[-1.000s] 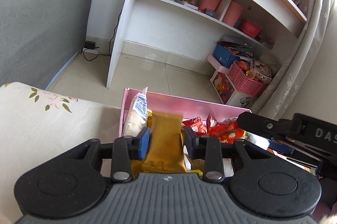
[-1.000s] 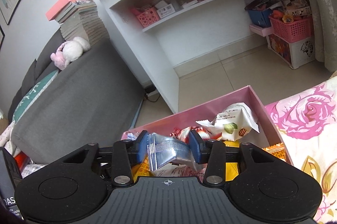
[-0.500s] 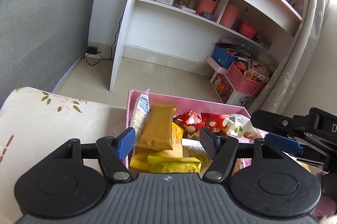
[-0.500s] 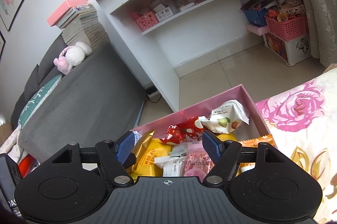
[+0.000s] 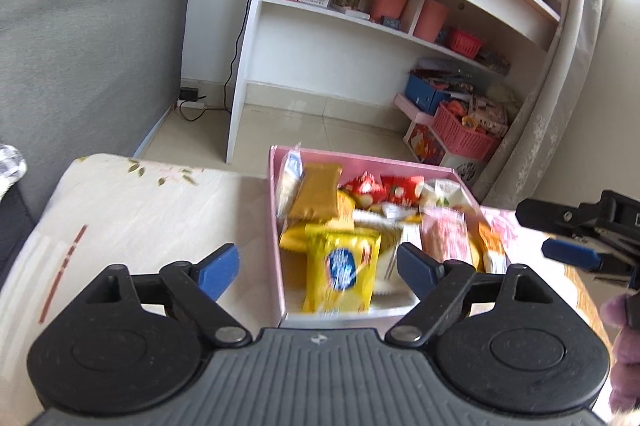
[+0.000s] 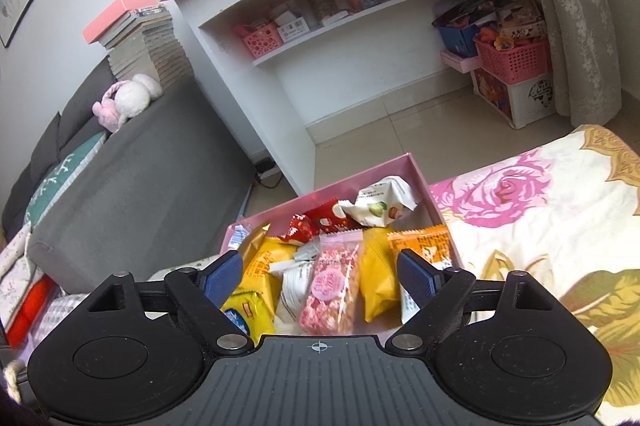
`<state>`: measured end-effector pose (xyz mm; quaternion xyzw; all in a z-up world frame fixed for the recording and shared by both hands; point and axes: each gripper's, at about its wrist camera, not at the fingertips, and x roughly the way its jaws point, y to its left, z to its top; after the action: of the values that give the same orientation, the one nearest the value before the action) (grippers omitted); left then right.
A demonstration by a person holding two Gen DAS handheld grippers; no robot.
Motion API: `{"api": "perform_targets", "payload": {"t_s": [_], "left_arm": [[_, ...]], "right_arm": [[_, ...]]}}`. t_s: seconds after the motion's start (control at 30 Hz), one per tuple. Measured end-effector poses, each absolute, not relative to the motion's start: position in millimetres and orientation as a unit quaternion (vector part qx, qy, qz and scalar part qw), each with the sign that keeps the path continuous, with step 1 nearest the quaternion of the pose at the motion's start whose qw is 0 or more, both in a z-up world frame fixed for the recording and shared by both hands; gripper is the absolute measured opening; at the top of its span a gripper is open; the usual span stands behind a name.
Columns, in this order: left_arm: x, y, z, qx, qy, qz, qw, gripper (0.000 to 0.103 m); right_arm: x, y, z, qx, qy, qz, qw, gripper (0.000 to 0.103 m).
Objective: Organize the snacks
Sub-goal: 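Pull both tools back toward the white packet and brown cake packet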
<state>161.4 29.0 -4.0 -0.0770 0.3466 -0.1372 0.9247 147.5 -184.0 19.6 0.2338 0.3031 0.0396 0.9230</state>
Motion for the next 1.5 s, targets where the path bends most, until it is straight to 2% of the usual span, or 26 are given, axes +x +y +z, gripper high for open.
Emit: {"api": "perform_targets", "payload": {"t_s": [0.23,0.4,0.9,1.5], "left_arm": [[137.5,36.7,1.9,-0.053,0.352,-0.130,0.926,0.098],[122.4,42.3,-1.7,-0.043,0.356,-0.118,0.926,0.103],[112.4,46.8,-41.4,-0.002,0.384,-0.083,0.919,0.103],[129.7,21.7,-68.7,0.018,0.397,-0.123,0.910,0.101]], "right_arm": [[120.9,-175.5,22.2,0.196,0.313,0.031,0.929,0.093],[104.9,-169.7,15.5,0.180,0.319,0.033,0.930,0.094],[93.0,-161.2,-18.4,0.134,0.345,0.023,0.929,0.096],[112.4,-145.3,-44.5,0.113,0.370,0.034,0.922,0.096]]}}
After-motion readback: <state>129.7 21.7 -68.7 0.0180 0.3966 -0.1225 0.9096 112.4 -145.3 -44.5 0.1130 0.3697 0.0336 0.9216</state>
